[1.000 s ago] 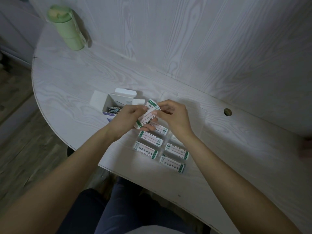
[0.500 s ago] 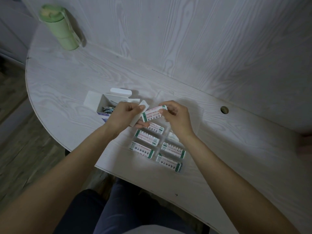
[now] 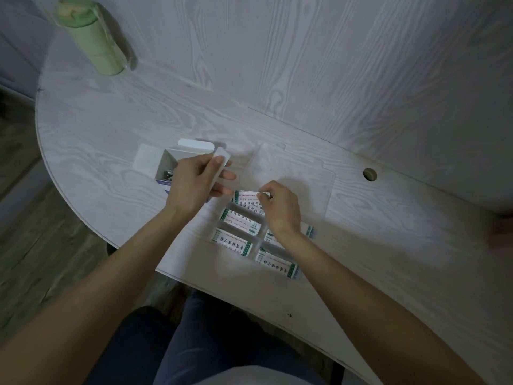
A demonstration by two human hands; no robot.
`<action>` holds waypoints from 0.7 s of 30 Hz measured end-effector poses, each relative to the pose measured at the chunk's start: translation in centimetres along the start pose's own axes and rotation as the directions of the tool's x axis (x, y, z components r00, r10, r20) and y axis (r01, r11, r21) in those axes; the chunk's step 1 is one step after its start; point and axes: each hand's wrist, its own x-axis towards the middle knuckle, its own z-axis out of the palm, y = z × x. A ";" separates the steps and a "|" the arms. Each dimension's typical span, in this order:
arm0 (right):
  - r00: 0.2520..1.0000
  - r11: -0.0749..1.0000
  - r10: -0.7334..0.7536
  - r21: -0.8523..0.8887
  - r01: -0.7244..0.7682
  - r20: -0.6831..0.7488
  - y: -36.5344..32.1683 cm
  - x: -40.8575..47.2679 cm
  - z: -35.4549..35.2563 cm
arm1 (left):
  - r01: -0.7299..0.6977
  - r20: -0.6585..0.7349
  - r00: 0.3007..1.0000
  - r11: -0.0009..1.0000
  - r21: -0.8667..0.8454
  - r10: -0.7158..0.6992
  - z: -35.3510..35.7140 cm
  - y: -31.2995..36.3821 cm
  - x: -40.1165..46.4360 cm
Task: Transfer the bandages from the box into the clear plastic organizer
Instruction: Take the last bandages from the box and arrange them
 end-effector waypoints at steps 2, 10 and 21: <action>0.999 0.987 -0.034 -0.159 0.032 -0.011 0.1 -0.4 0.2 | 0.000 0.001 1.000 1.000 0.006 0.000 -0.1 0.1 -0.1; 0.981 0.873 -0.176 -0.448 0.195 0.085 0.0 -0.2 0.3 | -0.047 0.023 0.999 0.994 0.103 0.045 -0.5 0.0 -0.1; 0.964 0.796 -0.116 0.603 -0.054 0.240 -2.6 0.9 -4.3 | -0.125 0.350 0.937 0.933 0.337 -0.001 1.0 0.5 0.0</action>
